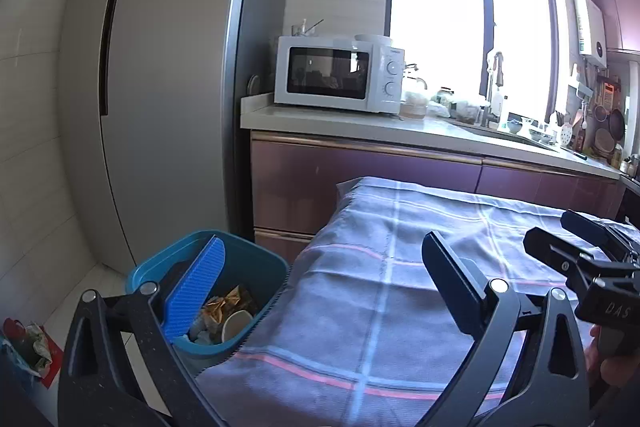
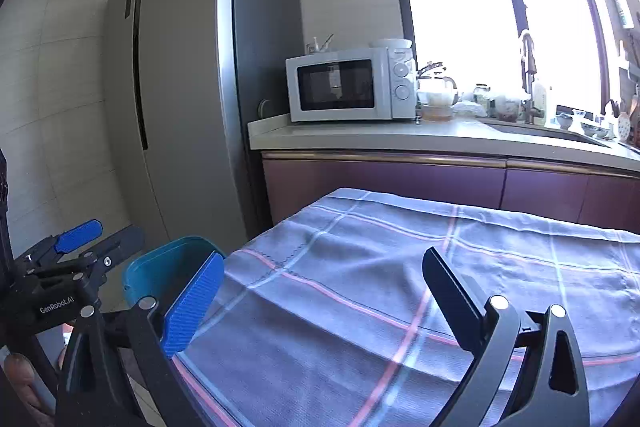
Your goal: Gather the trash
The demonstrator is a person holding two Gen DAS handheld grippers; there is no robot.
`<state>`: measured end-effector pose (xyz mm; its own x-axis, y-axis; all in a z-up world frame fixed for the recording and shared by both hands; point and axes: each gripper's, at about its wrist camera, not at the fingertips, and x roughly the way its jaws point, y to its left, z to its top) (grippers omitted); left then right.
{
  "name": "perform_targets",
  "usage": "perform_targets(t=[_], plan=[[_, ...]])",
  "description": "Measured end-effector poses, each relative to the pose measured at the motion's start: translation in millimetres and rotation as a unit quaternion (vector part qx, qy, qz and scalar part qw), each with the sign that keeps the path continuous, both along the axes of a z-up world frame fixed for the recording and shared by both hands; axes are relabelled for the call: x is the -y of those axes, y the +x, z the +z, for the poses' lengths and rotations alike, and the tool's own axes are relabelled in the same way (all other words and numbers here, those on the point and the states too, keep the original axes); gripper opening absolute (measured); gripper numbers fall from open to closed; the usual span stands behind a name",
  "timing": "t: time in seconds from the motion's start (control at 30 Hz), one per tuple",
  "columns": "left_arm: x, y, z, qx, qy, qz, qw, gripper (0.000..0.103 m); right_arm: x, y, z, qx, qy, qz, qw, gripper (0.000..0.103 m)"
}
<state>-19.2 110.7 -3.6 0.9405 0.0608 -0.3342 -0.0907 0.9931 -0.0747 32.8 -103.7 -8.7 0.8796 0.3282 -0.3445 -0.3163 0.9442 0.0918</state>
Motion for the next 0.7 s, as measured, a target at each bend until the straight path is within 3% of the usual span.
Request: perform_targets(t=[0.23, 0.7], plan=[[20, -8, 8, 0.021, 0.009, -0.007, 0.9997, 0.097, 28, -21, 1, 0.025, 0.001, -0.053, 0.998, 0.096], [45, -18, 12, 0.047, 0.028, -0.023, 0.9982, 0.097, 55, -46, 0, 0.047, 0.001, -0.099, 0.994, 0.096]])
